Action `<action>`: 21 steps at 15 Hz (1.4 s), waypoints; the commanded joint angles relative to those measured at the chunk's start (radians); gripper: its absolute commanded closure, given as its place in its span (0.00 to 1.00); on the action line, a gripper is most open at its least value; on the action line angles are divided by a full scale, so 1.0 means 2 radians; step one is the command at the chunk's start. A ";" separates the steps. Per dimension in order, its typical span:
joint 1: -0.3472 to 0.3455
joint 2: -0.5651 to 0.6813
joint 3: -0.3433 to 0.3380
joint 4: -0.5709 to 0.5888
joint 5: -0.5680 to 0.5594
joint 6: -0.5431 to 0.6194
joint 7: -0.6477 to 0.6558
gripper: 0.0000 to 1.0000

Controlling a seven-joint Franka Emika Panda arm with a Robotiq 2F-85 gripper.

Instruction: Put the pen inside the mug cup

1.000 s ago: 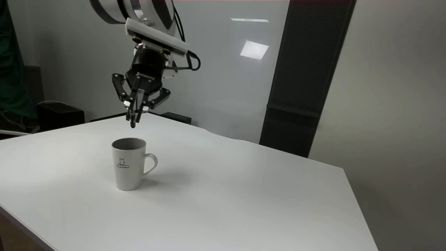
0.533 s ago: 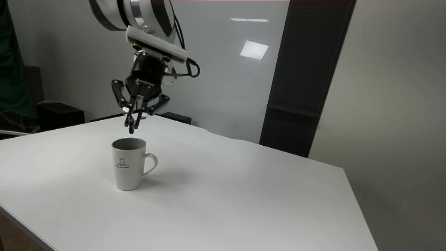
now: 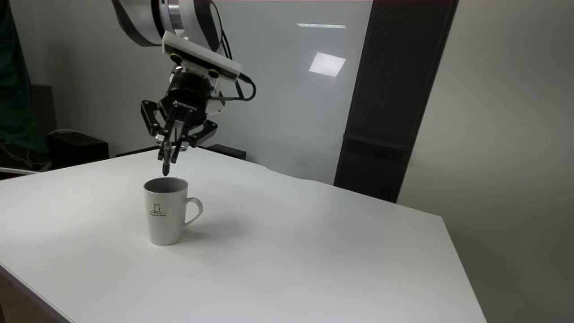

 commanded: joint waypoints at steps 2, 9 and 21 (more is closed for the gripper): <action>0.016 0.050 -0.002 0.074 -0.039 -0.074 0.019 0.96; 0.033 0.105 0.010 0.134 -0.063 -0.099 0.008 0.96; 0.053 0.153 0.021 0.183 -0.075 -0.106 -0.005 0.96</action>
